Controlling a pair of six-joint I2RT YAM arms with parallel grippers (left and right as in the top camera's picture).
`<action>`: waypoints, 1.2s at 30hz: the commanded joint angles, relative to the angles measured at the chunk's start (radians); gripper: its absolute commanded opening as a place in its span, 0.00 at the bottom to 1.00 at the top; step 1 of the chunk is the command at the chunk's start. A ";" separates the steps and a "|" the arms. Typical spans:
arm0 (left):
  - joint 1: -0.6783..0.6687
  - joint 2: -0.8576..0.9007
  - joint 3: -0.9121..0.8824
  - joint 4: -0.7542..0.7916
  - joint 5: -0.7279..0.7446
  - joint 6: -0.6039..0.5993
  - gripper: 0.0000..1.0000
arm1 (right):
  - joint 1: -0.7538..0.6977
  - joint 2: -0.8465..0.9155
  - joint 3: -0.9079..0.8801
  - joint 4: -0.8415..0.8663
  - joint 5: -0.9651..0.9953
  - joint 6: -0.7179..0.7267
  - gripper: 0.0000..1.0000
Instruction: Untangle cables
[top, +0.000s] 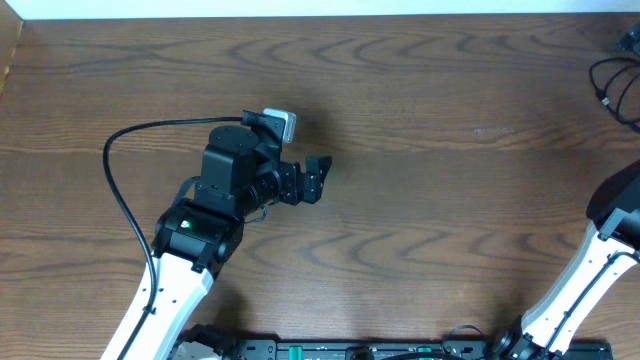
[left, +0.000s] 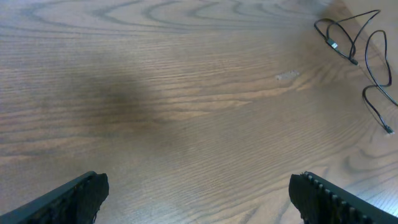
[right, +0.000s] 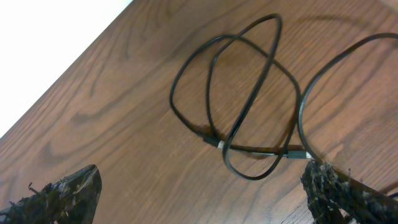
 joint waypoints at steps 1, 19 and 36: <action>-0.001 0.002 0.006 -0.001 0.011 0.030 0.98 | 0.007 0.002 0.009 0.013 0.057 0.040 0.99; -0.001 0.025 0.006 0.002 0.012 0.032 0.98 | 0.010 0.249 0.009 0.225 -0.491 0.028 0.99; -0.001 0.026 0.006 0.002 0.012 0.032 0.98 | -0.005 0.246 0.045 0.161 -0.420 0.006 0.99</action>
